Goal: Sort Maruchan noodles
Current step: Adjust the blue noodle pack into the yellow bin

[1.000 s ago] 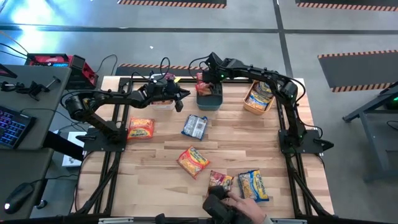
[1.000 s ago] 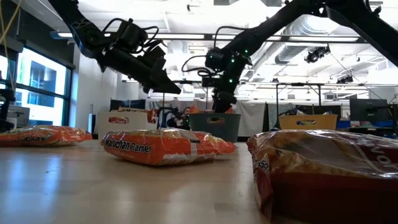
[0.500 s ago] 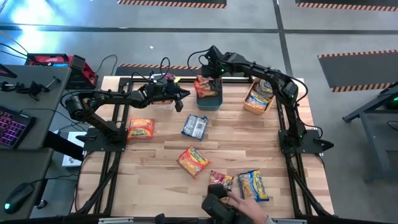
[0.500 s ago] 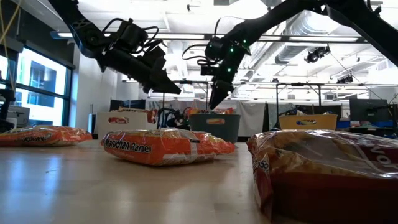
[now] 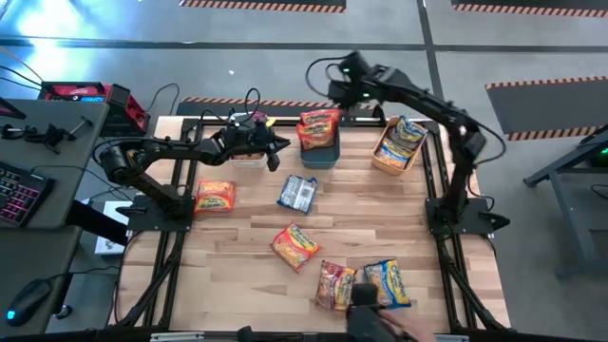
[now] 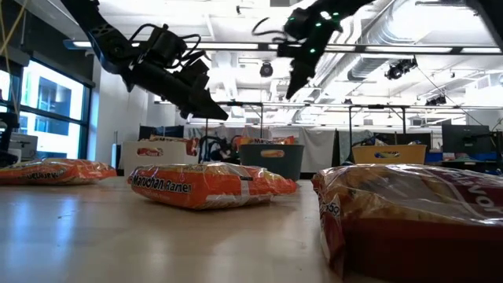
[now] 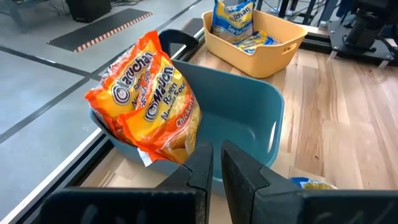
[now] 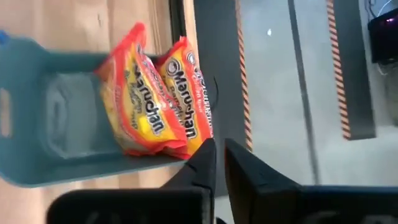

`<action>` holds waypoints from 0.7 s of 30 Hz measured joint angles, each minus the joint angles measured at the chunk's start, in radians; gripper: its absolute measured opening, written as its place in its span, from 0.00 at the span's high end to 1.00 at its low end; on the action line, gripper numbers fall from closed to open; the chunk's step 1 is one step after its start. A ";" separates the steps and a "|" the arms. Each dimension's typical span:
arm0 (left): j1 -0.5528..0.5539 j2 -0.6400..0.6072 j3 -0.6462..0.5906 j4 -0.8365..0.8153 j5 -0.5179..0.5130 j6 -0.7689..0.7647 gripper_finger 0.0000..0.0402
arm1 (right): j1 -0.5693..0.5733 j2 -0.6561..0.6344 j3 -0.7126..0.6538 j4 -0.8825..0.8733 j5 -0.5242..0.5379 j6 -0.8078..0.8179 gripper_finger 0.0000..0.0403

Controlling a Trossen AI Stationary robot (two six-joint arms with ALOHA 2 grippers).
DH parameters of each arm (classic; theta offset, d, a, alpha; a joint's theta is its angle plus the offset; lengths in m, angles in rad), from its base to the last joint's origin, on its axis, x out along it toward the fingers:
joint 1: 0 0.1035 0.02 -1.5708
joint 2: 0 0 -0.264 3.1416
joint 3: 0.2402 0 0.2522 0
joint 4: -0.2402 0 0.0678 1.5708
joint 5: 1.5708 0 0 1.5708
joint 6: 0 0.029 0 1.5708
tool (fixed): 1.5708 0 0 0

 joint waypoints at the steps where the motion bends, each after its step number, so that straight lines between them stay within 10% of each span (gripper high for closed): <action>1: 0.000 0.000 -0.001 -0.001 0.000 0.000 0.95 | -0.007 -0.036 -0.050 0.042 -0.020 0.021 0.96; 15: -0.032 0.000 -0.001 0.005 0.000 0.023 0.95 | 0.089 -0.507 -1.037 1.077 -0.063 0.371 1.00; 21: -0.092 0.026 -0.001 0.061 0.002 0.019 0.95 | 0.137 -0.590 -1.230 1.198 -0.137 0.526 0.99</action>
